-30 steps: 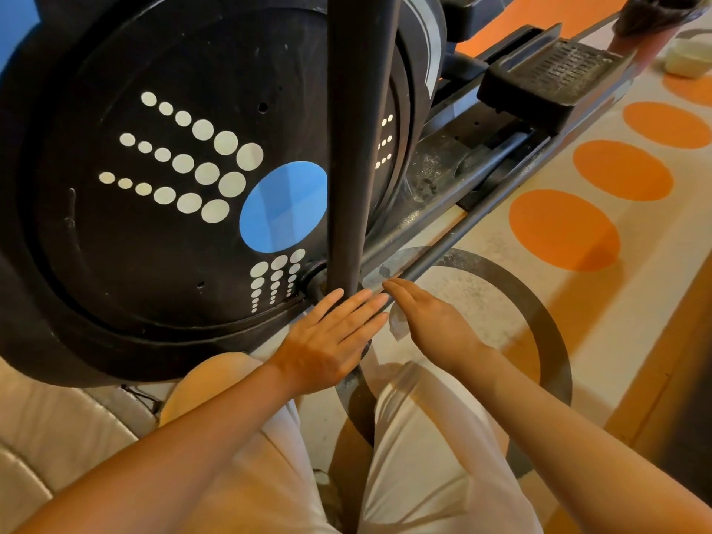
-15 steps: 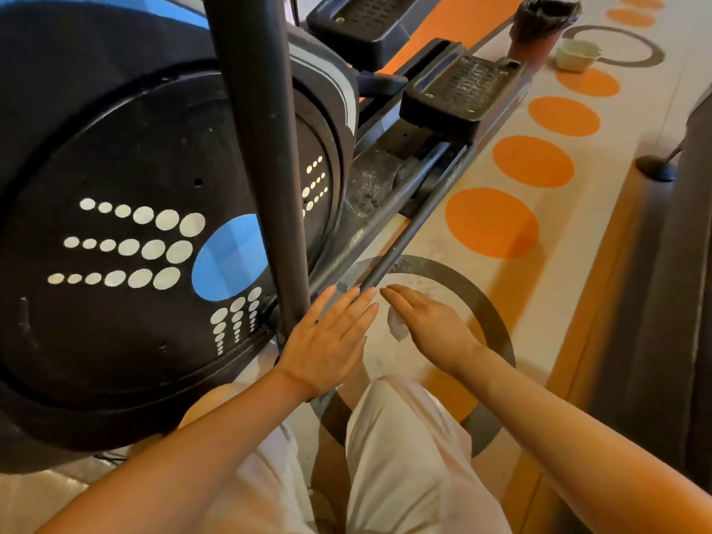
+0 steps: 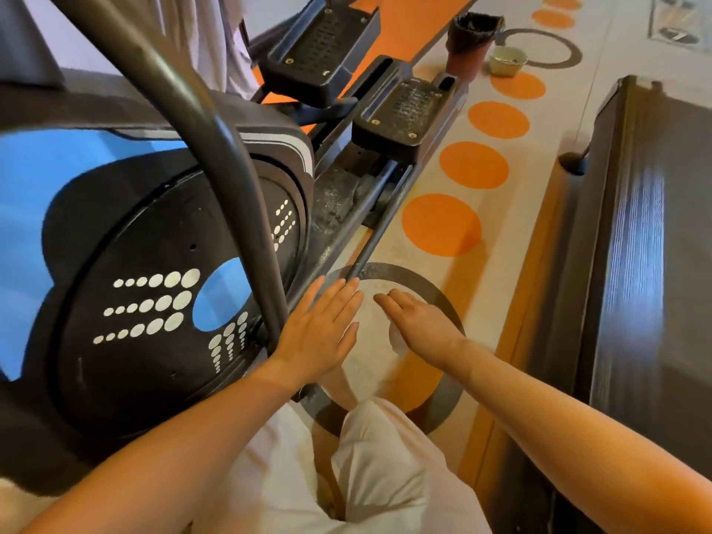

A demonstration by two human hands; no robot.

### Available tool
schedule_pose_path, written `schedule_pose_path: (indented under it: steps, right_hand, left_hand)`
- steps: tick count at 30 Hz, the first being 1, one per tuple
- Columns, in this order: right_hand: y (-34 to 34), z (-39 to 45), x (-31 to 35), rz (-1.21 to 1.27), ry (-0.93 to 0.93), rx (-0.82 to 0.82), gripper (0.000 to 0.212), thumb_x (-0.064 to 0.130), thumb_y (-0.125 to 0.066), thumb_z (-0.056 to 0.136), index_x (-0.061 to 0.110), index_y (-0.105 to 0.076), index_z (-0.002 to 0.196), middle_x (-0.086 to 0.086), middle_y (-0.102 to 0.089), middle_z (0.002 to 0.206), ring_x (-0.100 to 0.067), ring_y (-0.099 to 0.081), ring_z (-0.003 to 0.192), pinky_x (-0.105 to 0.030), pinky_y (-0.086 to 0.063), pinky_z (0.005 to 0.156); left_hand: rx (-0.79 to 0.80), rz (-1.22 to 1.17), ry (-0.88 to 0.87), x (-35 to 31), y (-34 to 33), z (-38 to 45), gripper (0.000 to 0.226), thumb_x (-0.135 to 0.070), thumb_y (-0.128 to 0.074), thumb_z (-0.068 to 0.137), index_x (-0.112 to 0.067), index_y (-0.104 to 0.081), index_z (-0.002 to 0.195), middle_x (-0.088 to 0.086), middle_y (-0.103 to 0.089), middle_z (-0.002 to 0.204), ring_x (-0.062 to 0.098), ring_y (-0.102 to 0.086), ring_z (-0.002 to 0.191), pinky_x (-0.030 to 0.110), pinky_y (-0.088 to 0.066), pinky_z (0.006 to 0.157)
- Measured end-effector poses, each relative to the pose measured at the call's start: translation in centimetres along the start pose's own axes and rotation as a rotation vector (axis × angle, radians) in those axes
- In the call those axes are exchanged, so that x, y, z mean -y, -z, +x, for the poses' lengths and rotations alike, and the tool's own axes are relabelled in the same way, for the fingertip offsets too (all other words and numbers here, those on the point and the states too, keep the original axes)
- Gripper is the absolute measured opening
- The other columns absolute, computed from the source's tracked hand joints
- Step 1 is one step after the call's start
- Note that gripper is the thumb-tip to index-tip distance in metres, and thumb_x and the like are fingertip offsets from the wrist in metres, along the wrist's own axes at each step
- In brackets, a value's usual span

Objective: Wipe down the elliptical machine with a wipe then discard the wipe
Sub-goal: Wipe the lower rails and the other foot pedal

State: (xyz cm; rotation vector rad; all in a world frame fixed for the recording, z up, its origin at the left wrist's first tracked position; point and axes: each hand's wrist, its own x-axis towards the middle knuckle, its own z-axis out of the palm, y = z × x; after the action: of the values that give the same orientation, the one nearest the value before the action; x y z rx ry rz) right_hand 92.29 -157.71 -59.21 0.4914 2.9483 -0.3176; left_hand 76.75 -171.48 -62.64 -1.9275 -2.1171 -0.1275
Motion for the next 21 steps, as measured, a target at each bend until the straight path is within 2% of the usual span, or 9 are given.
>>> schedule_pose_path:
  steps: [5,8,10,13,16,19,21]
  right_hand:
    - [2.5,-1.6,0.8,0.007,0.024,-0.071,0.047,0.005,-0.062,0.09,0.007,-0.047,0.135,-0.015,-0.053,0.121,-0.032,-0.055,0.102,-0.039,-0.054,0.073]
    - [4.5,-2.4,1.3,0.013,0.023,-0.119,0.032,0.012,-0.056,0.096,0.005,-0.051,0.127,-0.015,-0.055,0.118,-0.032,-0.056,0.099,-0.036,-0.053,0.066]
    - [5.8,-3.1,1.7,-0.005,0.039,-0.193,0.021,0.021,-0.05,0.101,0.006,-0.057,0.114,-0.014,-0.059,0.106,-0.03,-0.058,0.087,-0.032,-0.05,0.056]
    - [7.5,-4.3,2.1,-0.049,0.034,-0.256,0.022,0.03,-0.057,0.097,0.008,-0.059,0.098,-0.01,-0.058,0.089,-0.023,-0.055,0.068,-0.025,-0.042,0.044]
    - [9.3,-5.5,2.7,-0.096,0.027,-0.24,0.028,0.036,-0.065,0.09,0.009,-0.06,0.094,-0.009,-0.057,0.086,-0.021,-0.053,0.065,-0.023,-0.039,0.041]
    - [10.8,-6.5,3.2,-0.148,0.051,-0.201,0.028,0.023,-0.076,0.082,0.007,-0.06,0.097,-0.012,-0.058,0.091,-0.025,-0.056,0.07,-0.025,-0.04,0.038]
    - [11.7,-7.1,3.7,-0.187,0.088,-0.184,0.036,0.011,-0.082,0.071,0.007,-0.057,0.096,-0.013,-0.056,0.091,-0.027,-0.054,0.071,-0.027,-0.039,0.039]
  left_hand:
    - [0.021,-0.016,0.003,-0.4,3.8,0.8,0.053,-0.038,-0.039,0.097,-0.009,-0.052,0.14,0.012,-0.05,0.147,0.027,-0.048,0.135,0.048,-0.025,0.114]
    - [0.036,-0.019,-0.003,-0.6,6.1,1.1,0.054,-0.039,-0.038,0.097,-0.009,-0.052,0.14,0.011,-0.05,0.147,0.028,-0.048,0.135,0.048,-0.025,0.114]
    - [0.041,-0.015,-0.005,-0.8,7.7,1.4,0.054,-0.04,-0.037,0.098,-0.01,-0.053,0.139,0.011,-0.051,0.146,0.027,-0.048,0.135,0.047,-0.025,0.115]
    - [0.055,-0.026,-0.005,-1.0,10.0,1.7,0.054,-0.039,-0.036,0.098,-0.009,-0.053,0.139,0.012,-0.052,0.144,0.028,-0.049,0.134,0.046,-0.023,0.115]
    - [0.067,-0.025,-0.011,-1.3,12.3,1.8,0.054,-0.04,-0.035,0.098,-0.008,-0.054,0.138,0.012,-0.053,0.144,0.028,-0.05,0.133,0.046,-0.022,0.115]
    - [0.078,-0.022,-0.02,-1.4,14.6,2.1,0.054,-0.039,-0.034,0.098,-0.008,-0.056,0.136,0.013,-0.055,0.142,0.029,-0.052,0.13,0.045,-0.022,0.116]
    - [0.075,-0.028,-0.027,-1.5,16.1,2.3,0.053,-0.038,-0.034,0.098,-0.007,-0.058,0.134,0.013,-0.056,0.14,0.029,-0.053,0.129,0.045,-0.021,0.116]
